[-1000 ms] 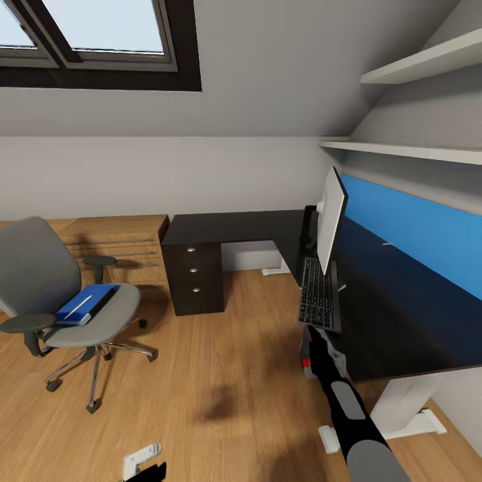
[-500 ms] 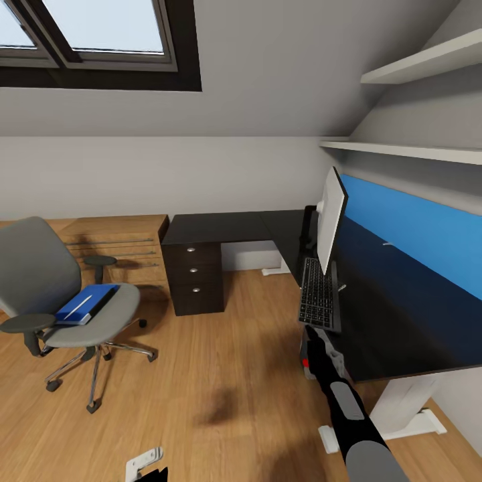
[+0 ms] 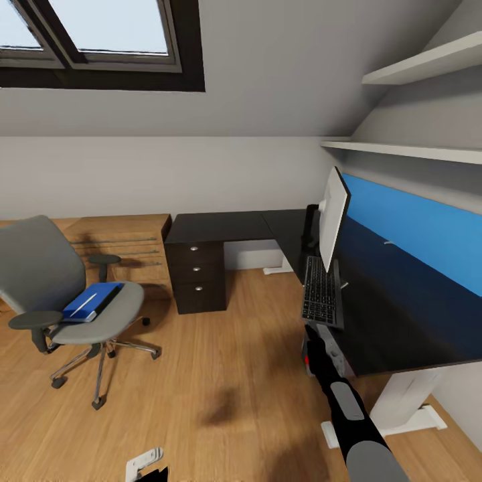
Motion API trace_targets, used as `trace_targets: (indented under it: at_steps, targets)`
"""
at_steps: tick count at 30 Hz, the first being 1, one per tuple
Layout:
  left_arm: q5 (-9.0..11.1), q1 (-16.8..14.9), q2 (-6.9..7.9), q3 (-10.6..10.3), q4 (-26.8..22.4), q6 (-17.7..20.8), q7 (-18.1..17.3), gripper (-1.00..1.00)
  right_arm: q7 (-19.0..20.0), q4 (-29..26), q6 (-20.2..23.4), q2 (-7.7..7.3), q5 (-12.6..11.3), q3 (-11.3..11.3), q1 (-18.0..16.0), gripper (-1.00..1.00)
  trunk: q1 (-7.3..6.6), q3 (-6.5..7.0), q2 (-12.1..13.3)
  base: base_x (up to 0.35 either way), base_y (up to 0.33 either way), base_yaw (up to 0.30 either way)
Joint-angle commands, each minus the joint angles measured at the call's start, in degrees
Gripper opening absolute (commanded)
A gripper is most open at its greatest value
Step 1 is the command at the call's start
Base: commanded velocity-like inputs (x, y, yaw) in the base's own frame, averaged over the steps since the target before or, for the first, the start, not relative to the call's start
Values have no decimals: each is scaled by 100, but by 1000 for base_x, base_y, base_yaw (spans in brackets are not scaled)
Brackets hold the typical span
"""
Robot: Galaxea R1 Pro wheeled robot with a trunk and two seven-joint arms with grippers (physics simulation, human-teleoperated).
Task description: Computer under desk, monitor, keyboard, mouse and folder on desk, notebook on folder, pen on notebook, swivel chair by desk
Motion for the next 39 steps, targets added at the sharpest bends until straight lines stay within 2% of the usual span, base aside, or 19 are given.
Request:
trace_targets:
  at_steps: [1,10,25,39]
  targets:
    - [58,-3,-1,-8,3,-17,12,100,31,-5,60,8,-55,-41,-4,100,-2,-6,-4,-156,185,0]
    - [55,-3,-1,-8,5,-11,7,100,146,-4,65,19,-76,-53,0,100,-2,-6,-4,-73,166,0]
    - [57,-3,-1,-8,11,-11,4,100,190,21,66,15,-91,-64,0,100,-2,-6,-4,-1,15,0]
    - [57,-3,-1,-8,12,-15,3,100,197,22,66,8,-97,-73,0,100,-2,-6,-4,172,141,0]
